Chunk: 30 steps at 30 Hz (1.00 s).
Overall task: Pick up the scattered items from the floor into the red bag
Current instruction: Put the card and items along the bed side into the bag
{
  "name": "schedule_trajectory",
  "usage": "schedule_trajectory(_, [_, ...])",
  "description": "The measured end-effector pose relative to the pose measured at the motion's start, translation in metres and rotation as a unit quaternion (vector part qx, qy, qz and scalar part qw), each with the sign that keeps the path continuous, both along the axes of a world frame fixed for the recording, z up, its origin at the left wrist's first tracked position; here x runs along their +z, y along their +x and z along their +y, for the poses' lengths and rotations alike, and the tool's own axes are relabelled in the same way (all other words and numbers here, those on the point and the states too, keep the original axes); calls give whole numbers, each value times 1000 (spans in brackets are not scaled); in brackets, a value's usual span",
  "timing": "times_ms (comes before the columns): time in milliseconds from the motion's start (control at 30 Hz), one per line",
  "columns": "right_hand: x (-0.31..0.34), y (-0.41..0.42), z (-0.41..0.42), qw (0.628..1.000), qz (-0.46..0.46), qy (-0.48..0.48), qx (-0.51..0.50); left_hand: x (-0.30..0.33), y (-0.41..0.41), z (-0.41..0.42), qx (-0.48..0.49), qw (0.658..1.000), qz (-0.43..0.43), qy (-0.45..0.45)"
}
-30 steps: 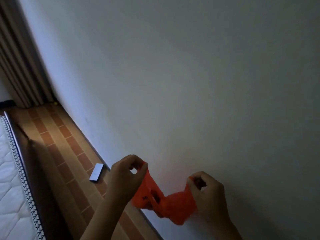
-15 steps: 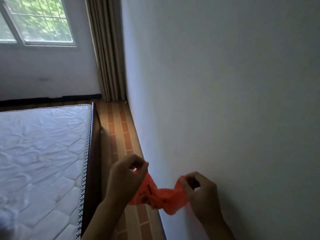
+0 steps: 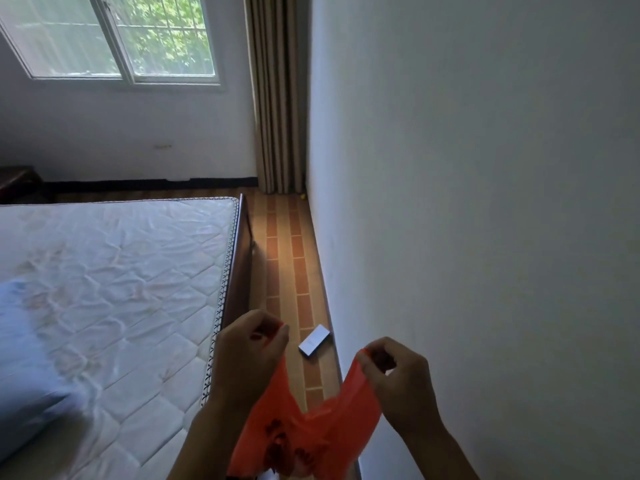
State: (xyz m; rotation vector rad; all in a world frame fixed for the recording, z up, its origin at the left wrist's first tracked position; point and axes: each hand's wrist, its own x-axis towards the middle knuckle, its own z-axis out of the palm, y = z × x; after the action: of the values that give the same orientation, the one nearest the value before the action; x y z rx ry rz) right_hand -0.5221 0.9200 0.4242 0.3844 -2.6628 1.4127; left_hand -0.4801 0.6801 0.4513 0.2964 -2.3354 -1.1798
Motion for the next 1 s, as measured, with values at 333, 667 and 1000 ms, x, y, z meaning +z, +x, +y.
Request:
schedule_trajectory(333, [21, -88, -60, 998, 24, 43, -50, 17, -117, -77, -35, 999, 40, 10])
schedule_trajectory(667, [38, -147, -127, 996, 51, 34, -60, 5, -170, -154, -33, 998, 41, 34])
schedule_trajectory(1000, [47, -204, -208, 997, 53, 37, 31, 16, -172, -229, 54, 995, 69, 53])
